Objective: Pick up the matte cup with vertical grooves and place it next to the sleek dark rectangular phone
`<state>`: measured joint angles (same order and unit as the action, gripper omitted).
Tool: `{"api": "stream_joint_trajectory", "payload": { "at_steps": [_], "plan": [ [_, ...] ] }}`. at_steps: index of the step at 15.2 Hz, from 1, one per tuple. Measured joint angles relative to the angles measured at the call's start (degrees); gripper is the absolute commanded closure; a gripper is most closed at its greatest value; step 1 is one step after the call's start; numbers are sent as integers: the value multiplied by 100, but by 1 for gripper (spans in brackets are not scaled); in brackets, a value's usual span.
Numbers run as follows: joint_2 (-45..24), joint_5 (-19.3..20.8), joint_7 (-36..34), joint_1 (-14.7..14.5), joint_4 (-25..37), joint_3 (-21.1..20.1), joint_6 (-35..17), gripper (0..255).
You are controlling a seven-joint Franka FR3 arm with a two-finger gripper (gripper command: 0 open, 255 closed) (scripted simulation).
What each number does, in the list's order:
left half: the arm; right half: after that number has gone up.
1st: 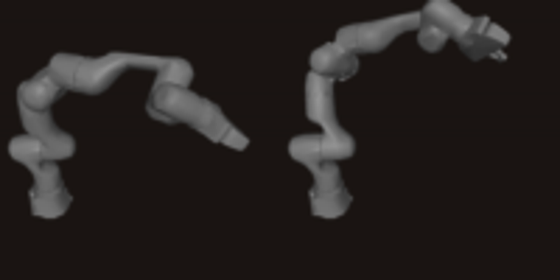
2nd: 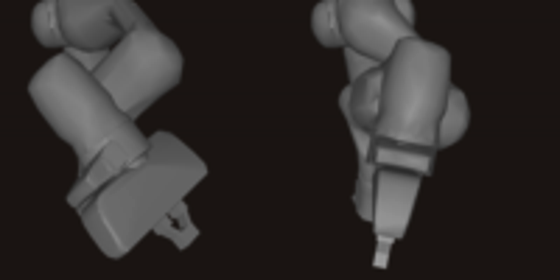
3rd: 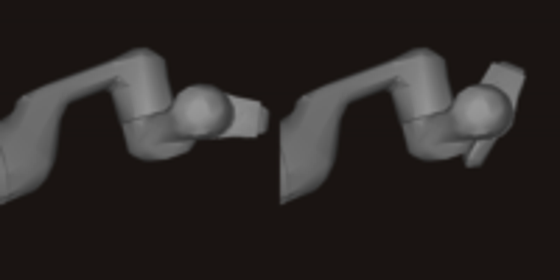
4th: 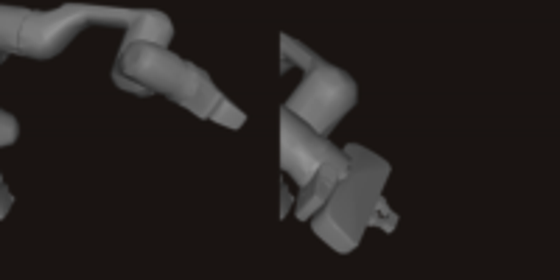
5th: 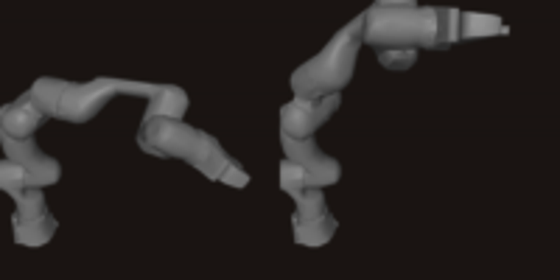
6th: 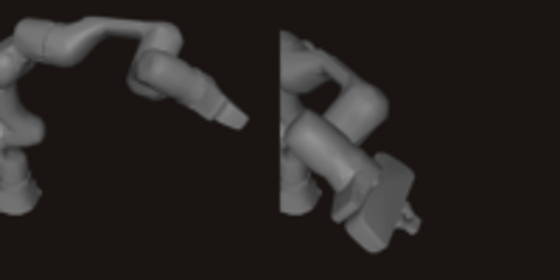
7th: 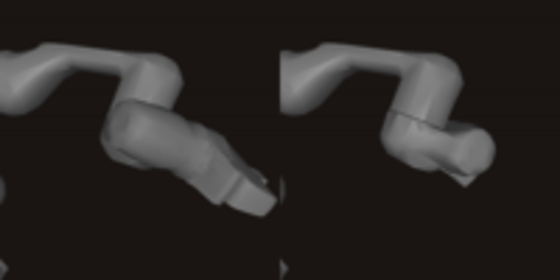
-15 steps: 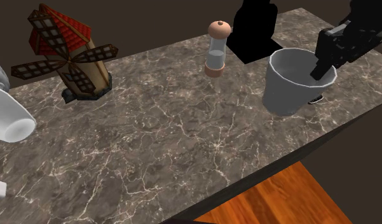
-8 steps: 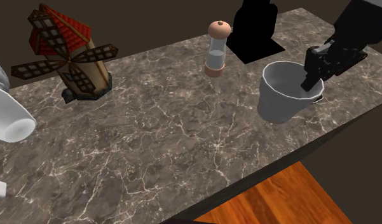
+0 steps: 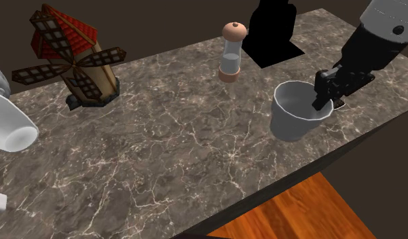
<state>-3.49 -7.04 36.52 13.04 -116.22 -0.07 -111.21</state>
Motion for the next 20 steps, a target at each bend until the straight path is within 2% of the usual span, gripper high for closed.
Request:
{"api": "stream_joint_trajectory", "payload": {
  "at_steps": [7,13,14,20],
  "plan": [
    [-224,-29,48,-10,-261,-10,-483,255],
    [-242,-30,58,-7,-281,-8,-524,255],
    [-242,-30,58,-7,-282,-8,-525,0],
    [-241,-31,57,-7,-281,-8,-525,0]
  ]
}}
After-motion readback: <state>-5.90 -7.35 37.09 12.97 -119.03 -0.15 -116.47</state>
